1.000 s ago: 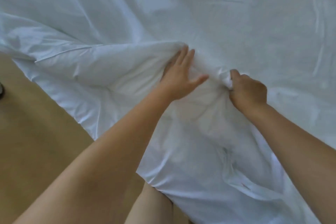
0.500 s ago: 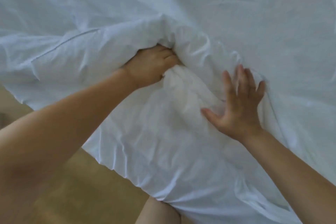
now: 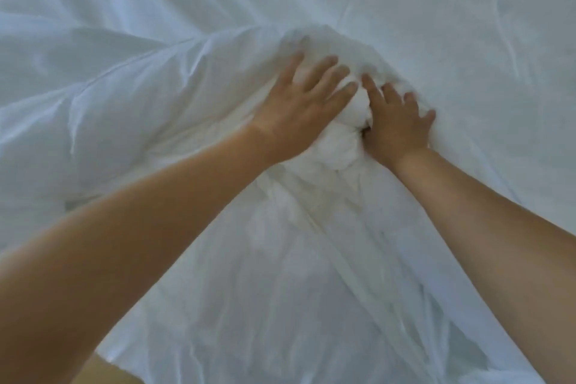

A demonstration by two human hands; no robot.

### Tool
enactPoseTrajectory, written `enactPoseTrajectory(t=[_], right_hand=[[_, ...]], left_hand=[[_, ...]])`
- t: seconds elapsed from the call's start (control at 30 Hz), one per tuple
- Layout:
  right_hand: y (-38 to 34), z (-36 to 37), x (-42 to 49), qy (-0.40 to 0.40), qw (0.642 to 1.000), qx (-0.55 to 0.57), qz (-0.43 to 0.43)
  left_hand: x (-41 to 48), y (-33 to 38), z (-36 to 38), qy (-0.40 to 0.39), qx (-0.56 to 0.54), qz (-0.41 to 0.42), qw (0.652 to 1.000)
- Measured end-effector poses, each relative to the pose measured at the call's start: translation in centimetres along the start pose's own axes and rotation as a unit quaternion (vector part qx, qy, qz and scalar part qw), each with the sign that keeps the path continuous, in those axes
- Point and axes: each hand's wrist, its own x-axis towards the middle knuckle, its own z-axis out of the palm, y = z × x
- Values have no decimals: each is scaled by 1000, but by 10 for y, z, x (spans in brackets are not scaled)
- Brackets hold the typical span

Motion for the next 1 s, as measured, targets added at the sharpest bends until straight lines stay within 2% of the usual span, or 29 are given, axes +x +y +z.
enactPoseTrajectory(t=[0.07,0.1,0.13,0.23,0.3,0.37,0.4,0.43,0.47,0.5,0.57,0.6,0.63,0.73,0.87,0.9,1.0], right_hand=[[-3,6,7,-22,1000,21,2],[-5,9,8,-28,999,25,1],[-6,12,7,-32,999,27,-2],[-12,12,1,-10,1000,19,9],[-25,15,-18,80,997,-6,-17],[-46,25,-48,224,967,-1,-124],[-58,33,-65,270,944,29,-187],[-70,43,-82,278,929,61,-237],[-82,53,-97,244,930,92,-261],[-95,62,-109,168,944,115,-260],[-115,81,-122,-50,976,104,-185],[-121,91,-124,-127,979,84,-136],[-125,100,-125,-167,979,64,-103],[-133,107,-117,-165,979,105,-62],[-138,73,-95,-171,937,305,20],[-135,63,-95,-174,933,314,6],[-117,43,-117,-166,960,216,-68]], left_hand=[[-39,12,14,4,22,80,997],[-58,10,20,-39,40,110,992],[-72,3,22,-91,56,121,987],[-72,-33,33,-103,76,103,986],[-51,-65,39,-111,71,103,986],[-27,-94,44,-125,52,134,982],[-18,-103,46,-144,43,149,977],[-12,-107,48,-160,38,161,973],[-8,-108,49,-167,42,166,971],[-4,-106,51,-170,53,164,970],[-3,-99,58,-180,66,148,970],[-3,-95,62,-190,66,137,970],[-3,-92,66,-199,63,127,970],[-6,-81,75,-190,40,98,976],[-16,-67,75,-165,-35,67,983],[-17,-65,71,-165,-55,59,983],[-24,-58,55,-166,-42,31,985]])
